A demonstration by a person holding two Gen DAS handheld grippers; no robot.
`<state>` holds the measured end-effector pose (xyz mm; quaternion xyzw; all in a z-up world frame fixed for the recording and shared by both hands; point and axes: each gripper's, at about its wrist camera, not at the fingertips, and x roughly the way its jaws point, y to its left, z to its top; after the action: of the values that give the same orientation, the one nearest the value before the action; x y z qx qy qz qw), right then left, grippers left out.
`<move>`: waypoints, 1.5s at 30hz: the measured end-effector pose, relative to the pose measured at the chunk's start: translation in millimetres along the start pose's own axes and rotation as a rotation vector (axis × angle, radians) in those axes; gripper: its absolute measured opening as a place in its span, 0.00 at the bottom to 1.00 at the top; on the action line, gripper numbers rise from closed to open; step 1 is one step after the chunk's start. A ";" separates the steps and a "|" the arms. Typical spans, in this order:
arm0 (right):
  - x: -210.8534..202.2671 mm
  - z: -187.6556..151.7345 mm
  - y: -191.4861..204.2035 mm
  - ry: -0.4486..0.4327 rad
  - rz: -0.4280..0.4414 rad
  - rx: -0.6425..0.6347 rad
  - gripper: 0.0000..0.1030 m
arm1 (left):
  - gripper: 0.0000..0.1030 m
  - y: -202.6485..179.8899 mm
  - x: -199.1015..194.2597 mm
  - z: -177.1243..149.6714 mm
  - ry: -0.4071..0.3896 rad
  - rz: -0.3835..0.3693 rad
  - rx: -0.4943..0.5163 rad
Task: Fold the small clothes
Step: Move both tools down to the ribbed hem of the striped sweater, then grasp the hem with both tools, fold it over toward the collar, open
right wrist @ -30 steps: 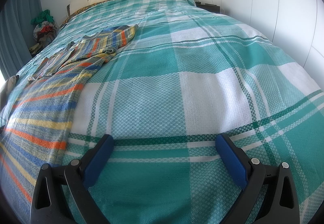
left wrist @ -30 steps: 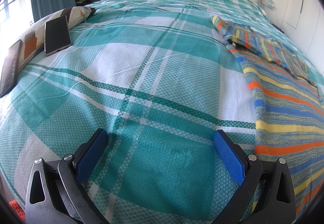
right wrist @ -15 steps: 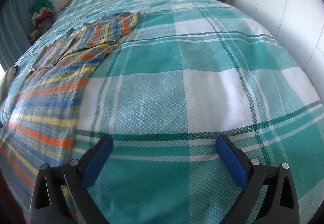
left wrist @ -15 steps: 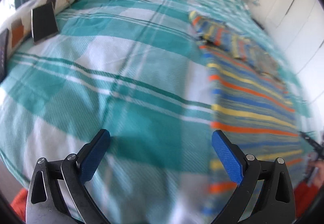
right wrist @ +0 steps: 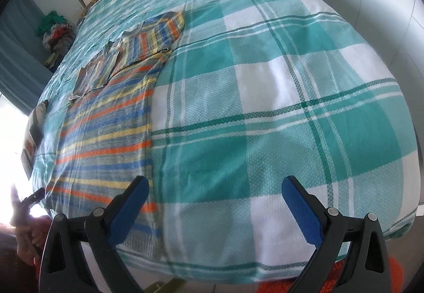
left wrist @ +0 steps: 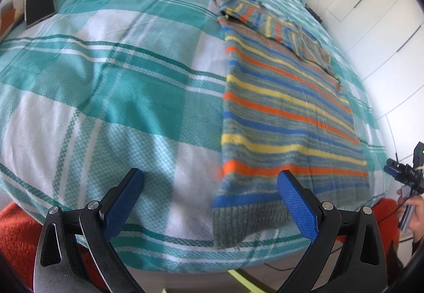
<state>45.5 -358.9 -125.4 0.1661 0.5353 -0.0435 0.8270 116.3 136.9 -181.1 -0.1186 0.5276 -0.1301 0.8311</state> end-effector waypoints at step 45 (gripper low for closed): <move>165.5 288.2 54.0 0.070 0.392 0.291 0.04 | 0.04 -16.6 141.0 330.7 0.164 -0.181 -0.230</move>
<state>380.0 -383.2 -154.9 0.3857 0.5094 0.0470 0.7678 472.8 93.0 -157.6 -0.2489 0.5923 -0.1522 0.7511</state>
